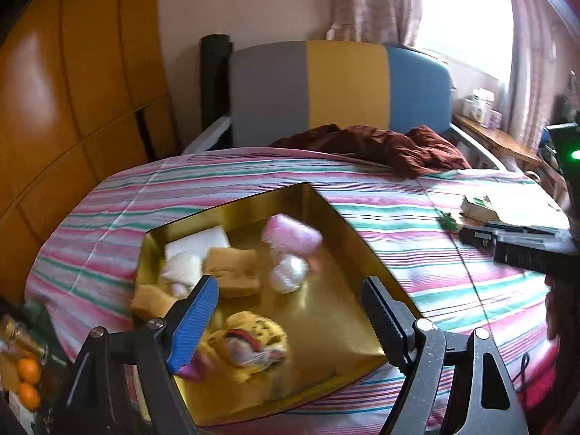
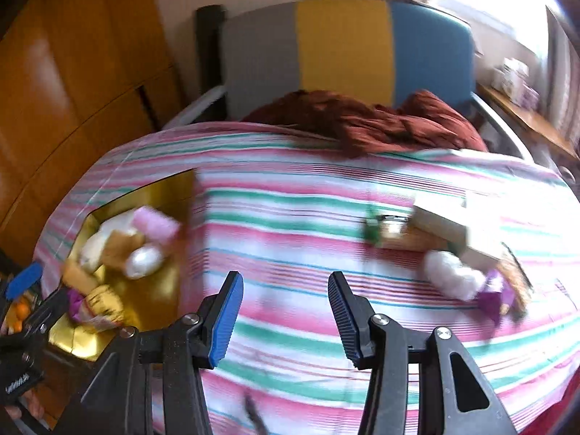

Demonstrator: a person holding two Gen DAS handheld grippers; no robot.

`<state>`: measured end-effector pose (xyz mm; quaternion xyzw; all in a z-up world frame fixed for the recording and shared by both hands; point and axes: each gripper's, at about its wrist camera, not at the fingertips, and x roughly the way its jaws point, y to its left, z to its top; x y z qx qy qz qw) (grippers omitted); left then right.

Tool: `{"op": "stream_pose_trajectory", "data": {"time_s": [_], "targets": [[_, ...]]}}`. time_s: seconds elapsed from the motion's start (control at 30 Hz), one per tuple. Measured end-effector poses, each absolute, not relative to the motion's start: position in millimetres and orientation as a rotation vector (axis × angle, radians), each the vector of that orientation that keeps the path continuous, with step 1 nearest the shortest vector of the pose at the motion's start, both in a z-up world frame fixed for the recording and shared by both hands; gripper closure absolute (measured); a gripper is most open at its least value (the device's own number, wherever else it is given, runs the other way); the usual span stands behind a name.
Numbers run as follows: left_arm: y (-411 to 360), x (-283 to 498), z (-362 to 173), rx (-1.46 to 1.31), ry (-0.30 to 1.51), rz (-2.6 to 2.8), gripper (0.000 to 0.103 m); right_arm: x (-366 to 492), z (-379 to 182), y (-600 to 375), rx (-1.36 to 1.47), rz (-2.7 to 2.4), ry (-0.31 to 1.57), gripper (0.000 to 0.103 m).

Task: Organize objects
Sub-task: 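Withdraw both tools from the tray toward the boxes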

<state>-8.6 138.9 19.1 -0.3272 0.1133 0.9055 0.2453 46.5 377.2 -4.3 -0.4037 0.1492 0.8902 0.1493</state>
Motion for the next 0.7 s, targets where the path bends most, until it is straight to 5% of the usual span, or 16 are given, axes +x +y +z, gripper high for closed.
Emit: {"op": "stream_pose_trajectory", "data": {"time_s": [0.7], "targets": [[272.8, 6.4, 10.0, -0.91, 0.415, 2.154, 0.022, 146.8, -15.6, 581.4, -0.796, 2.117, 0.926, 0.054]]}}
